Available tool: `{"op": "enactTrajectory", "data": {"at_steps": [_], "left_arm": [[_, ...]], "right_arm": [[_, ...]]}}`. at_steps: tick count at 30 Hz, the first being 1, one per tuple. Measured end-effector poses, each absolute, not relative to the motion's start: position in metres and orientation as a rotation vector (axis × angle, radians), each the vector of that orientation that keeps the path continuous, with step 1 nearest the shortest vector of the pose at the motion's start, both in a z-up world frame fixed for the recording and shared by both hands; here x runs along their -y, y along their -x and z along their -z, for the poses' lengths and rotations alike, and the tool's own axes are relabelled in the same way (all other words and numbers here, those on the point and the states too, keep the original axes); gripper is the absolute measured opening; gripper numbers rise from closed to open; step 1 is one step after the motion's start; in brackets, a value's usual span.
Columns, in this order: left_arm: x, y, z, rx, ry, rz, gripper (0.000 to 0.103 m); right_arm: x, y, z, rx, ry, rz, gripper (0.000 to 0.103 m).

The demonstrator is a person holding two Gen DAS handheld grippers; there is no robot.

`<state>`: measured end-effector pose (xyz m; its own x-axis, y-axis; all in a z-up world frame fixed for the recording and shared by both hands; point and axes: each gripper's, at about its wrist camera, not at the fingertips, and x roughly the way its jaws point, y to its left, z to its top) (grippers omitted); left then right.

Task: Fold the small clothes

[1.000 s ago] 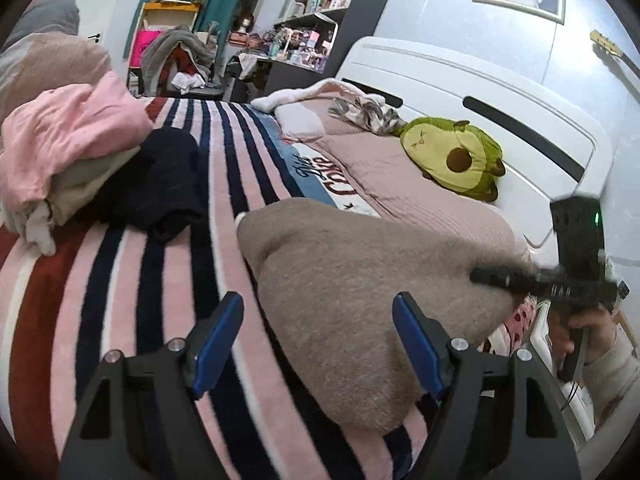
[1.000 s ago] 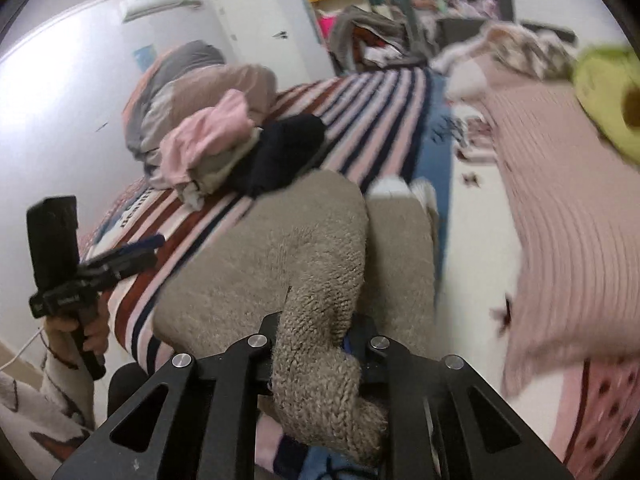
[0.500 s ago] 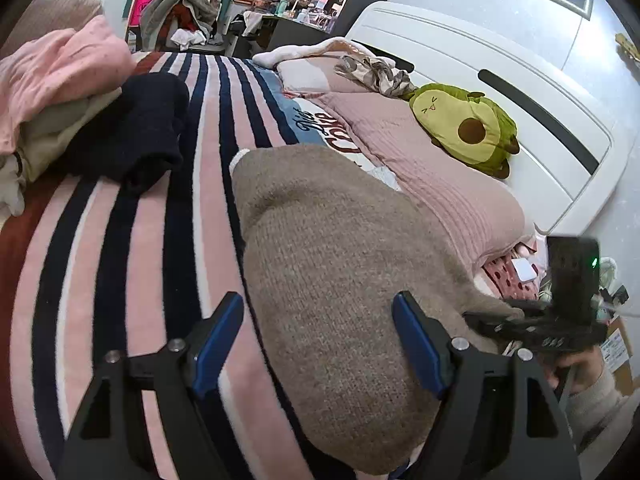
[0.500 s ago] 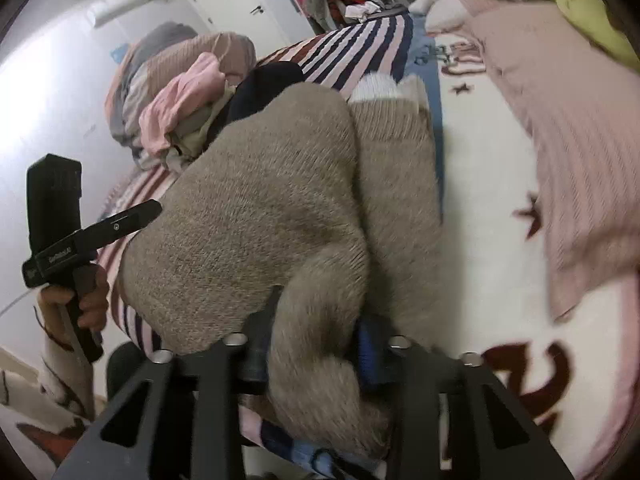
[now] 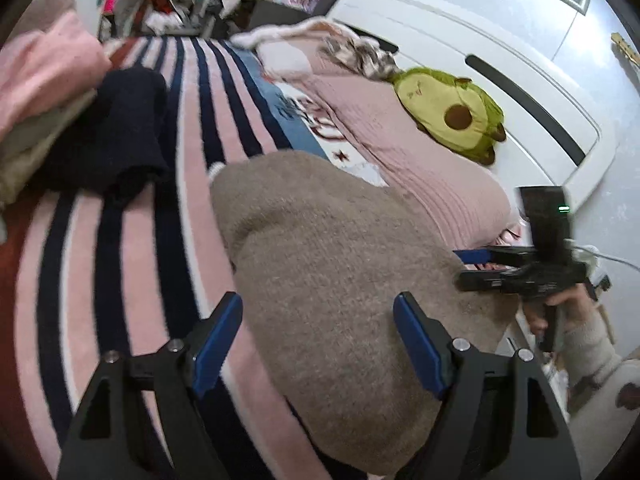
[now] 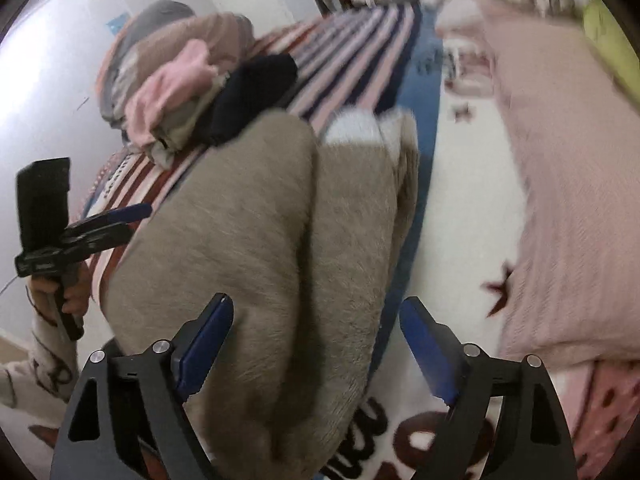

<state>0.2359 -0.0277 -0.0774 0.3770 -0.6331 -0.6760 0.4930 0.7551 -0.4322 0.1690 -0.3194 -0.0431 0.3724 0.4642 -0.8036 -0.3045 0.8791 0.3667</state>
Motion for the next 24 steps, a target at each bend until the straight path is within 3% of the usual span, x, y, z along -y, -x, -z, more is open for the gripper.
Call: {"op": "enactTrajectory", "data": {"at_steps": [11,20,24], "left_arm": [[0.029,-0.28,0.112,-1.107,0.304,0.822,0.076],[0.027,-0.293,0.128,-1.119,0.39,0.837,0.076],[0.03,-0.291,0.126,-1.107,0.368,0.831,0.071]], "right_arm": [[0.333,-0.197,0.103,-1.152,-0.496,-0.716,0.083],[0.332,-0.211,0.122,-1.116,-0.589,-0.845,0.083],[0.333,-0.21,0.12,-1.091,-0.585,-0.861,0.072]]}}
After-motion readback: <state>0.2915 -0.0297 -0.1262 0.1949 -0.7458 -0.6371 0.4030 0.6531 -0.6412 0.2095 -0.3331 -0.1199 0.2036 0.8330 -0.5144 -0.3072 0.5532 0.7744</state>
